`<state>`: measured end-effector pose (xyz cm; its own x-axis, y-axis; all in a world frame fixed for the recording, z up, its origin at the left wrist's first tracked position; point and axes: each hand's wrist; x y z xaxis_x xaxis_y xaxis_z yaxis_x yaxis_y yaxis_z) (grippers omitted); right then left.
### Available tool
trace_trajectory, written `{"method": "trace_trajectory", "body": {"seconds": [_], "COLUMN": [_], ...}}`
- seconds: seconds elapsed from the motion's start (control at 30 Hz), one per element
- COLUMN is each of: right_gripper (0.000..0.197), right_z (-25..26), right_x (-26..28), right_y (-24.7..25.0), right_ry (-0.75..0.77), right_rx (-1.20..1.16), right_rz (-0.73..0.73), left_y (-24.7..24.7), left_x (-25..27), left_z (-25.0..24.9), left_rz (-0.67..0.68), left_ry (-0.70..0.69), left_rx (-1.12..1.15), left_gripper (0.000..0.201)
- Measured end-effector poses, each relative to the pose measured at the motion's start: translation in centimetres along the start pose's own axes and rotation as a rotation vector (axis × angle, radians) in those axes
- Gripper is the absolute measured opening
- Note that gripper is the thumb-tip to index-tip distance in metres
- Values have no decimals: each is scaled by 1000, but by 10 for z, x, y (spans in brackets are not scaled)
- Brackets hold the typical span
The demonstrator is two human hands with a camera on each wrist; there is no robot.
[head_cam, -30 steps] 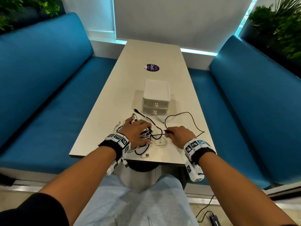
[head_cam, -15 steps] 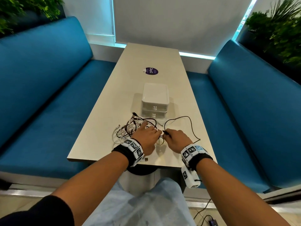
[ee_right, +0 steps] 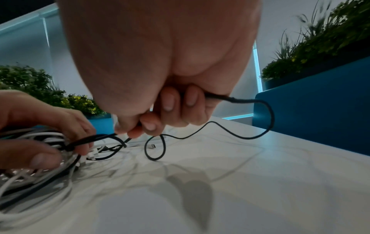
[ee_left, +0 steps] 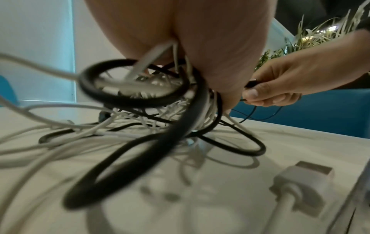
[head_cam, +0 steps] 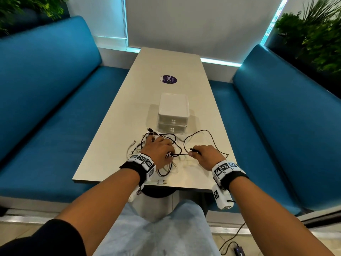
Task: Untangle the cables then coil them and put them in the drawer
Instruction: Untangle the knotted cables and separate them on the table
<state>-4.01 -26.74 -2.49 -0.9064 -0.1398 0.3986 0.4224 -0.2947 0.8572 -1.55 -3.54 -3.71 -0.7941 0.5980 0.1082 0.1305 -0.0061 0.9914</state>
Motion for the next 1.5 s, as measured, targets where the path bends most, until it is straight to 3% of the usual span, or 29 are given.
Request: {"method": "trace_trajectory", "body": {"seconds": [0.13,0.3,0.4,0.47,0.57,0.7,0.93,1.17,1.37,1.5], "right_gripper": [27,34,32,30,30,26,30,25,34,35], "right_z": [-2,10,15,20,35,53,54,34,41,43], "right_x": [0,-2,-1,0,0,-6,-6,-5,-7,-9], "right_y": [-4,-5,-5,-6,-11,-16,-5,-2,-7,-4], "right_ry": [-41,-42,-26,-28,-23,-7,82,89,92,79], "right_rx": [-15,30,5,45,86,63,6,-32,-62,-62], "right_rz": [-14,-85,-100,-133,-162,-93,-80,-38,-42,-26], "left_y": [-3,-9,-5,-4,-3,5,1,-4,6,18], "left_x": [3,8,10,9,3,-3,0,12,12,20], "left_z": [6,21,26,24,16,9,37,46,34,33], "left_rz": [-11,-74,-29,-2,-81,-81,-114,-50,-225,-401], "left_ry": [13,-61,-29,-28,-58,-58,1,26,22,100], "left_rx": [214,452,572,555,445,359,617,646,619,483], "left_gripper": [36,24,35,34,16,19,16,17,17,40]}}
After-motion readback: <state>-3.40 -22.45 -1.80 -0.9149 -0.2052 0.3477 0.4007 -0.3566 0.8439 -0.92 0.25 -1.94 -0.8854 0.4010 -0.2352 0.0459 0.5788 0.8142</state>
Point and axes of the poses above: each hand's wrist, its own x-axis away from the middle knuckle, its own y-axis out of the back of the hand, z = x × y, and after that the axes turned 12 degrees about z, right-handed
